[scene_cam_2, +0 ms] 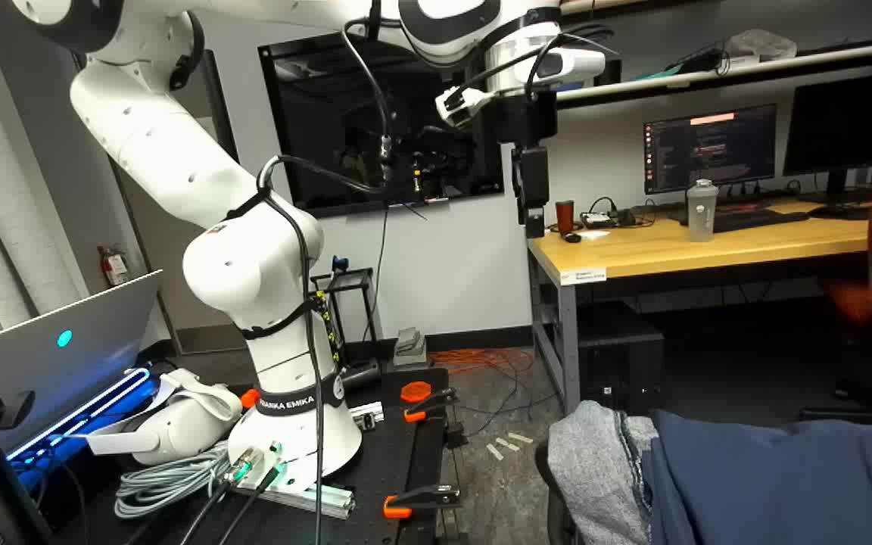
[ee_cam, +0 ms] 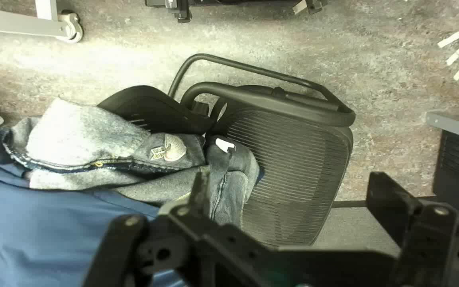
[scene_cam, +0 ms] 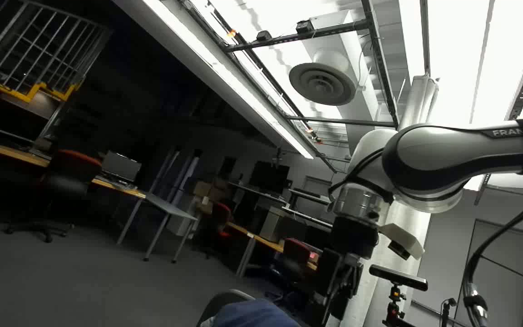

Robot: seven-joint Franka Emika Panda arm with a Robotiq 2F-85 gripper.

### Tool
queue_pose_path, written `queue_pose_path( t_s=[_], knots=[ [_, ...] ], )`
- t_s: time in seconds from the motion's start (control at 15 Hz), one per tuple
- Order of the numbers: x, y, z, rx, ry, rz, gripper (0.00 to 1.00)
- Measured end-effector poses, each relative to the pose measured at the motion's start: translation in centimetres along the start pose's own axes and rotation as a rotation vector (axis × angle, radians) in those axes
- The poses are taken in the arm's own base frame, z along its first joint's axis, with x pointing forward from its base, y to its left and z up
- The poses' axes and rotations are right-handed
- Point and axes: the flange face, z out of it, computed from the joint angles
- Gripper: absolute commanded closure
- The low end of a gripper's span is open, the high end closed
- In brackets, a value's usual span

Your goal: Move the denim cloth to the seat of the chair

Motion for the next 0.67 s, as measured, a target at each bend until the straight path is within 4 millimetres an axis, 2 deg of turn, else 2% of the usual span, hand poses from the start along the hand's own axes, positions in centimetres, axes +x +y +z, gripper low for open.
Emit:
queue_pose_path(
  t_s=[0.67],
  knots=[
    [0.04,0.00,0.08,0.000,-0.002,0.000,0.00]
  ],
)
